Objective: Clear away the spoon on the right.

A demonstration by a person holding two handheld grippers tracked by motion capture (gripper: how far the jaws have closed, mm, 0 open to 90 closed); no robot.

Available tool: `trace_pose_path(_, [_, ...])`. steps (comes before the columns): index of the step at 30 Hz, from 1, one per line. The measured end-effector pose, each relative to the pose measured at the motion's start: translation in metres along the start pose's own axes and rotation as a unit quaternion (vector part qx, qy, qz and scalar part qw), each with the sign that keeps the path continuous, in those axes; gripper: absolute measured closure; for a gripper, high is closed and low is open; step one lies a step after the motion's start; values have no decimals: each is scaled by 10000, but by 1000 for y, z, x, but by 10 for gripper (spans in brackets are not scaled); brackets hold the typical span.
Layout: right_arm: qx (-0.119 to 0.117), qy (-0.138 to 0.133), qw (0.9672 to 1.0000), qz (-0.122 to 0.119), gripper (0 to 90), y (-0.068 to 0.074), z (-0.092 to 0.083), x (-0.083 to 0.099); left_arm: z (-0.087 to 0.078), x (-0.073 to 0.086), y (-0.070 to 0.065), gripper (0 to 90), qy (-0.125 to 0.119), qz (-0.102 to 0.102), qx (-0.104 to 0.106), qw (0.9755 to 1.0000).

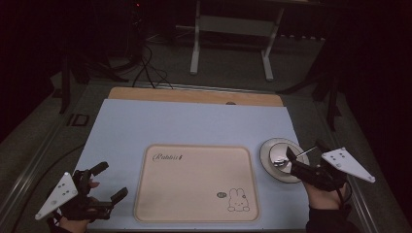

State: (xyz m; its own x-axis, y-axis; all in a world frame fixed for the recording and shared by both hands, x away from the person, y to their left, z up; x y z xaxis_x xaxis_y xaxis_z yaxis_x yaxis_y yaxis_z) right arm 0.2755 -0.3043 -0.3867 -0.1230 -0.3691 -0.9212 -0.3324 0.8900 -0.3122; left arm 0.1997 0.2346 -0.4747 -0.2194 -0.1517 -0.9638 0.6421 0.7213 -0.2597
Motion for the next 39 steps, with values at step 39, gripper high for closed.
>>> trace_pose_path(39, [218, 824, 9762, 1996, 360, -110, 36, 84, 2, 1, 0, 0, 51, 10, 12, 10000])
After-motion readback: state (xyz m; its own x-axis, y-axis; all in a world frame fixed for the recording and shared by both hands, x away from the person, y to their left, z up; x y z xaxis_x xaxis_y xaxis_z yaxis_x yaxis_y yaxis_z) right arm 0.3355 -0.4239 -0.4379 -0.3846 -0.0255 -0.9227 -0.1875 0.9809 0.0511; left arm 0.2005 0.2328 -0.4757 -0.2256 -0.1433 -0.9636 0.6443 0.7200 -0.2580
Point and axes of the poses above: each handheld gripper's, and its own axes: z roughly forward along the jaws, x roughly out of its underside, y roughly to its left, the point moved 4 cm from there along z, roughly forward along the jaws, and after that the axes turned 11 degrees about -z, right-handed, at the moved point
